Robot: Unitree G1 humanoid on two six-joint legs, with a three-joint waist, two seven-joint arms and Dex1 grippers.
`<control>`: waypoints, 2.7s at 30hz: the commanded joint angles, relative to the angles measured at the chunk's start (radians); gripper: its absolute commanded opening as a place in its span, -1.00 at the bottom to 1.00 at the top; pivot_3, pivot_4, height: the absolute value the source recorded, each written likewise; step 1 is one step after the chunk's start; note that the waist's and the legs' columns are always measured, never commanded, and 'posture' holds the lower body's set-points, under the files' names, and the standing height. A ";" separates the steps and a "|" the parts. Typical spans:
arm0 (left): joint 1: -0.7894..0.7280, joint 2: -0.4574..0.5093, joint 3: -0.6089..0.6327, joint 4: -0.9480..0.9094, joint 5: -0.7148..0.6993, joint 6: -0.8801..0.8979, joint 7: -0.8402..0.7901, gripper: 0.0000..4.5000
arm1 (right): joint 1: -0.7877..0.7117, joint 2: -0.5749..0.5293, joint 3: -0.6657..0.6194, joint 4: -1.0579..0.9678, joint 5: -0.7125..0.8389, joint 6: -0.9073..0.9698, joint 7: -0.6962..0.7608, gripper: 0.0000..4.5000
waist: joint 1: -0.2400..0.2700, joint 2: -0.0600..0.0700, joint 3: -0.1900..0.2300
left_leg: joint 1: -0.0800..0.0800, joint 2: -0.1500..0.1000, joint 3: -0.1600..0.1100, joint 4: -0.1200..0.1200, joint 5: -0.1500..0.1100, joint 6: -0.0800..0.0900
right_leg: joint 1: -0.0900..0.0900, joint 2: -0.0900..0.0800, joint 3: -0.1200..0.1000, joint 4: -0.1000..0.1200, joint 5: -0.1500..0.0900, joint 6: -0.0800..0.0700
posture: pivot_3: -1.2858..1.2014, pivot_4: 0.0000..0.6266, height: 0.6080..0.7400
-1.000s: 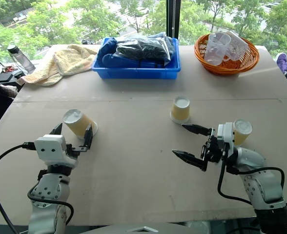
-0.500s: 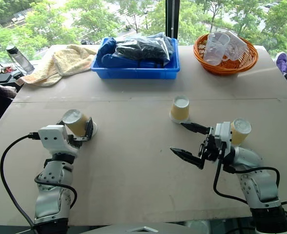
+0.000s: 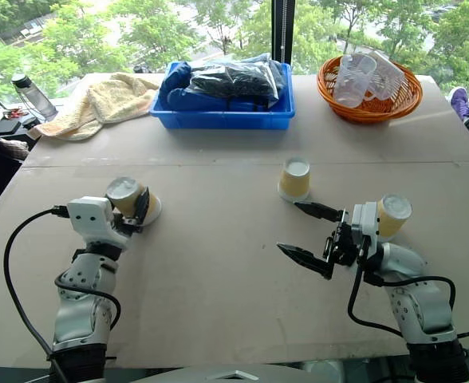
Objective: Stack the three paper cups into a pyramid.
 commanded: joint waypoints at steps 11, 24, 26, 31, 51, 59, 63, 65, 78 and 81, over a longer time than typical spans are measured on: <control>-0.068 0.125 -0.405 -0.161 -0.179 0.117 -0.547 0.09 | 0.145 -0.087 -0.126 -0.062 0.027 -0.042 0.019 1.00 | -0.001 0.001 0.000 | 0.000 0.000 0.000 0.001 0.000 0.000 | 0.000 0.000 0.000 0.000 0.000 0.000 | 0.03 -0.52 1.00; -0.180 0.039 -0.505 0.037 -0.084 -0.036 -0.632 0.09 | 0.223 -0.087 -0.143 -0.211 0.052 0.010 -0.096 1.00 | 0.003 0.002 0.000 | 0.000 0.000 0.000 0.001 0.000 0.000 | 0.000 0.001 0.000 0.001 0.000 0.000 | 0.03 -0.52 1.00; -0.203 0.015 -0.503 0.070 -0.060 -0.064 -0.608 0.09 | 0.226 -0.087 -0.138 -0.227 0.054 0.017 -0.112 1.00 | 0.003 0.002 0.000 | 0.000 0.000 0.000 0.001 0.000 0.000 | 0.000 0.000 0.000 0.001 0.000 0.000 | 0.03 -0.52 1.00; -0.222 -0.005 -0.518 0.103 -0.047 -0.071 -0.615 0.09 | 0.230 -0.091 -0.138 -0.252 0.063 0.028 -0.135 1.00 | 0.002 0.002 0.000 | 0.000 0.000 0.000 0.001 0.001 0.000 | 0.000 0.001 0.000 0.001 0.000 0.000 | 0.03 -0.52 1.00; -0.067 0.370 -0.120 -0.384 -0.463 0.314 -0.647 0.96 | -0.076 -0.001 -0.054 -0.062 -0.111 0.162 -0.458 1.00 | -0.009 0.004 0.002 | 0.000 0.001 0.000 0.002 0.001 -0.001 | 0.000 0.002 0.001 0.001 0.000 0.000 | 0.03 -0.52 1.00; -0.033 0.598 0.054 -0.478 -0.649 0.539 -0.687 0.96 | -0.300 0.085 0.033 0.232 -0.236 0.096 -0.464 1.00 | -0.029 0.005 0.004 | 0.000 0.001 0.000 0.002 0.002 -0.003 | 0.000 0.005 0.002 0.001 0.000 0.000 | 0.03 -0.52 1.00; -0.033 0.630 0.087 -0.502 -0.694 0.601 -0.660 0.96 | -0.369 0.129 0.042 0.351 -0.281 0.030 -0.453 1.00 | -0.032 0.005 0.004 | 0.001 0.001 0.000 0.002 0.003 -0.004 | 0.000 0.007 0.003 0.001 0.000 0.000 | 0.03 -0.52 1.00; -0.029 0.640 0.092 -0.511 -0.700 0.622 -0.660 0.96 | -0.398 0.151 0.043 0.390 -0.291 0.011 -0.451 1.00 | -0.031 0.005 0.004 | 0.001 0.001 -0.001 0.002 0.003 -0.005 | 0.000 0.008 0.003 0.001 0.000 0.000 | 0.03 -0.52 1.00; -0.024 0.597 0.077 -0.511 -0.686 0.621 -0.650 0.96 | -0.485 0.233 0.054 0.499 -0.322 -0.036 -0.419 1.00 | -0.052 0.006 0.004 | 0.001 0.002 -0.001 0.001 0.005 -0.007 | 0.000 0.009 0.003 0.002 0.000 0.000 | 0.03 -0.52 1.00; -0.019 0.596 0.076 -0.500 -0.671 0.615 -0.659 1.00 | -0.492 0.244 0.045 0.509 -0.323 -0.037 -0.429 0.75 | -0.052 0.006 0.004 | 0.001 0.002 0.000 0.000 0.005 -0.008 | 0.000 0.009 0.003 0.001 0.000 0.000 | 0.03 -0.52 1.00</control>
